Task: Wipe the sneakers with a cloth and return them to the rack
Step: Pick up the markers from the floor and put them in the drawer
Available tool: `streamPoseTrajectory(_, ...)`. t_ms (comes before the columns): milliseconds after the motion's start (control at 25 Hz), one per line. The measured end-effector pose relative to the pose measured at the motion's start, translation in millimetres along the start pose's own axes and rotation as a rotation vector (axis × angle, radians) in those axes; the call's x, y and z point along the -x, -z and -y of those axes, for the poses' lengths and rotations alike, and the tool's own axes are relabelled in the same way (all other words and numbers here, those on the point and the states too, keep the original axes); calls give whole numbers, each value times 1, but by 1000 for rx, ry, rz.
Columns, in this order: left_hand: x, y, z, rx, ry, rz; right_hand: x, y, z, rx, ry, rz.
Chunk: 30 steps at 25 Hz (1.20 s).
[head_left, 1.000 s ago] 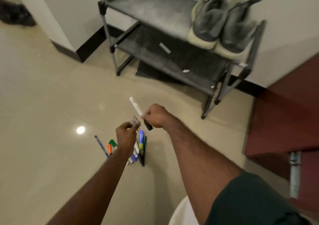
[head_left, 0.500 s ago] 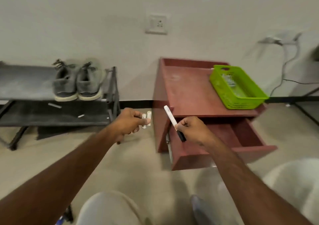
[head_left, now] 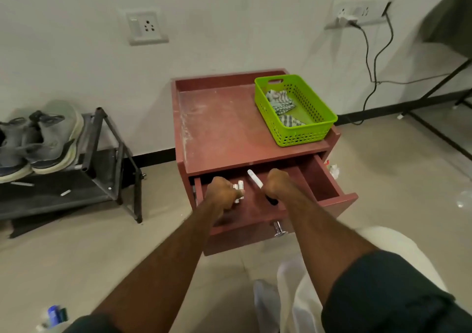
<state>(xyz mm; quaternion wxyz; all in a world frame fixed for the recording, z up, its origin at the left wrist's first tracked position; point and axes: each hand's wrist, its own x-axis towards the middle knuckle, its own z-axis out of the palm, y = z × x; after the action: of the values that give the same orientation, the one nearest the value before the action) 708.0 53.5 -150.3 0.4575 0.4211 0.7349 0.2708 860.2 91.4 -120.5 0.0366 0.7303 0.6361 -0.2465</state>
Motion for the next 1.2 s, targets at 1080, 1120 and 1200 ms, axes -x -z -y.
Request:
streamPoseTrajectory(1080, 61, 159, 28, -316, -179, -341, 80, -45, 108, -159, 635, -189)
streamPoseTrajectory(1120, 70, 189, 46, -344, -152, -361, 93, -54, 131, -160, 686, -173)
streamPoseTrajectory(1200, 88, 246, 87, -368, -101, -385, 117, -78, 179, -120, 804, -118)
